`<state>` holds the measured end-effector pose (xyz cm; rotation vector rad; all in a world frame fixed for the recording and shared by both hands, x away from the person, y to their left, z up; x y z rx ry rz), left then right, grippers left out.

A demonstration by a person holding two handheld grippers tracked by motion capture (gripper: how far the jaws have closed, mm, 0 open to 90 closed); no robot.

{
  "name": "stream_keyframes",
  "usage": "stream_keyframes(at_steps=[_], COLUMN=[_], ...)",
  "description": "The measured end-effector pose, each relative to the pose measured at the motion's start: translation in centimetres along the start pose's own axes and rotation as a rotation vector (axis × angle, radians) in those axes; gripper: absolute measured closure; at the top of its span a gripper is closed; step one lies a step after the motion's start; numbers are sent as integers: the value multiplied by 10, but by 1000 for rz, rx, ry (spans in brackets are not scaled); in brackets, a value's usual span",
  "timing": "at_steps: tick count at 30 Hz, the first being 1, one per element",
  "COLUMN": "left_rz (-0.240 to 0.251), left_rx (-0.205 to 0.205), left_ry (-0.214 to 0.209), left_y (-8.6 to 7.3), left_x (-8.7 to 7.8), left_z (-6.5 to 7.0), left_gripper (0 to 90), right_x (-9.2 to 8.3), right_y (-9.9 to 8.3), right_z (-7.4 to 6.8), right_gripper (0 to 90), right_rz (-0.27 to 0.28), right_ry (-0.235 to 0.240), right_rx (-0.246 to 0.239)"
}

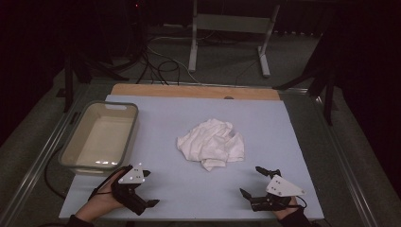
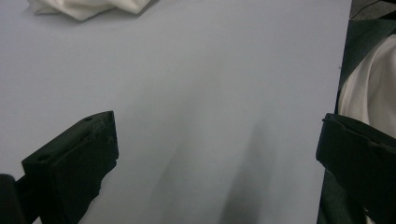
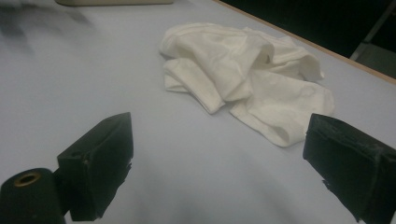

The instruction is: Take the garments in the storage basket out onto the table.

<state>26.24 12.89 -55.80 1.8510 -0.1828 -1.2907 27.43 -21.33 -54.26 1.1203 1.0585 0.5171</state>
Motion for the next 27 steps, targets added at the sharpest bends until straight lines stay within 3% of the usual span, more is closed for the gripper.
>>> stream_keyframes(at_steps=[4,19,27], left_rz=[-26,5,8], left_rx=[28,-21,-13], left_ry=[7,15,6], left_y=[-9,-8,-7], left_x=[4,0,0], left_z=[2,-6,-4], left_gripper=[2,2,2], right_x=[0,1,2], right_y=[-1,-2,-3], right_z=[0,0,0], right_gripper=[87,87,86], right_rz=[-6,-9,-19], right_ry=[3,9,10], right_rx=[-6,4,-2])
Point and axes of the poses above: each handheld gripper's, and its own axes: x roughly forward along the jaws, y roughly out of its top, z roughly to its right, the point moved 9 cm from there along x, roughly forward along the jaws, and after that the axes turned 14 degrees about y, right-handed, at the moved point
